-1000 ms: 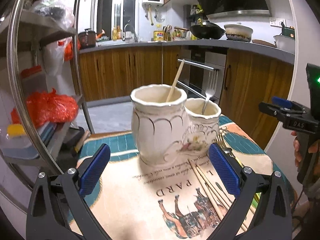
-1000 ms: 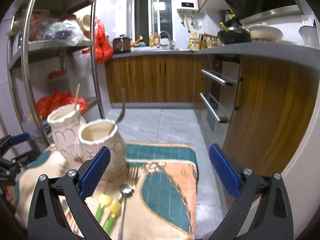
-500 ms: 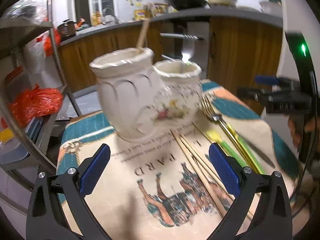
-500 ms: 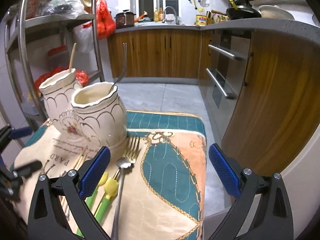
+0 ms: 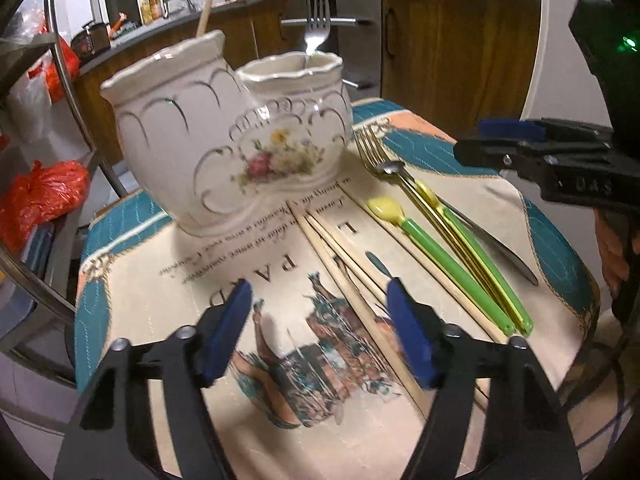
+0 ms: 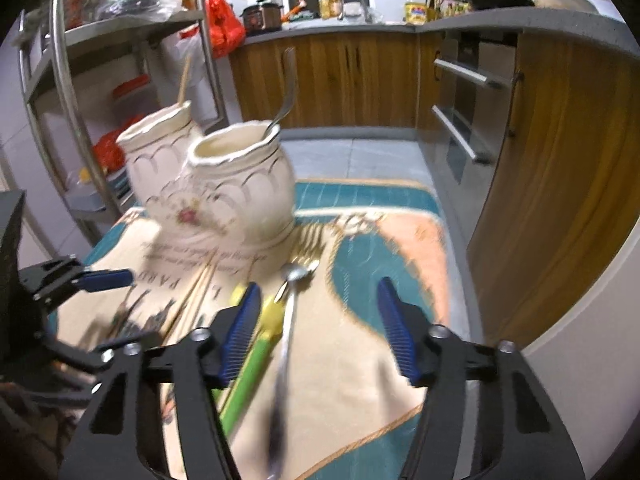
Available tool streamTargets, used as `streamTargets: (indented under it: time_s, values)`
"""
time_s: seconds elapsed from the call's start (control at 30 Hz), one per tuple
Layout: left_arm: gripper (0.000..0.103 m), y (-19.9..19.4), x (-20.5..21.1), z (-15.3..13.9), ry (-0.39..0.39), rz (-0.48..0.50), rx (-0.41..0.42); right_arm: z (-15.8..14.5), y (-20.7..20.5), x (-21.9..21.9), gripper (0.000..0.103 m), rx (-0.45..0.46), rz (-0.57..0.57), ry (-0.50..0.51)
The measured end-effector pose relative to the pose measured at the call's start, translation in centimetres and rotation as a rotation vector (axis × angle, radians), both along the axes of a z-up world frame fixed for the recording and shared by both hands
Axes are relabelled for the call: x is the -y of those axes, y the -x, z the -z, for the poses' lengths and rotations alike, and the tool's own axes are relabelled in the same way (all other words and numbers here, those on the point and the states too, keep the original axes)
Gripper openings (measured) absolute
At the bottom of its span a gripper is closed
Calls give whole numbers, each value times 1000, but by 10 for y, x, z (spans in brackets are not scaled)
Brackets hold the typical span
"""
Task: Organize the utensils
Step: 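Withdraw both open grippers back over the remaining utensils, then close the left gripper on another chopstick while the right gripper grasps a green-handled tulip spoon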
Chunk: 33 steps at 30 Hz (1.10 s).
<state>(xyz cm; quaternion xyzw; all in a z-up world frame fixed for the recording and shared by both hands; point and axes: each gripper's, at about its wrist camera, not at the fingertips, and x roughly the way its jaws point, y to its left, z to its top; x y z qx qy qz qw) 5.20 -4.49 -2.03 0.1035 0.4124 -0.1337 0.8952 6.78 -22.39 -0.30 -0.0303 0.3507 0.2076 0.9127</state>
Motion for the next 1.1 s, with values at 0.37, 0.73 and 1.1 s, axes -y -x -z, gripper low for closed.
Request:
streamTargets:
  time_s: [0.37,0.73,1.1]
  values:
    - [15,0,8,9,-13,46,-55,22,18,-26,25,-117,-84,33]
    - [11,-8,-6,6,6,22,-72,36,3,-20,19,-187,-53,-19]
    - [13,-17,-7,9,31,-35,-47,28,9,-25,11,-132,-60,-3]
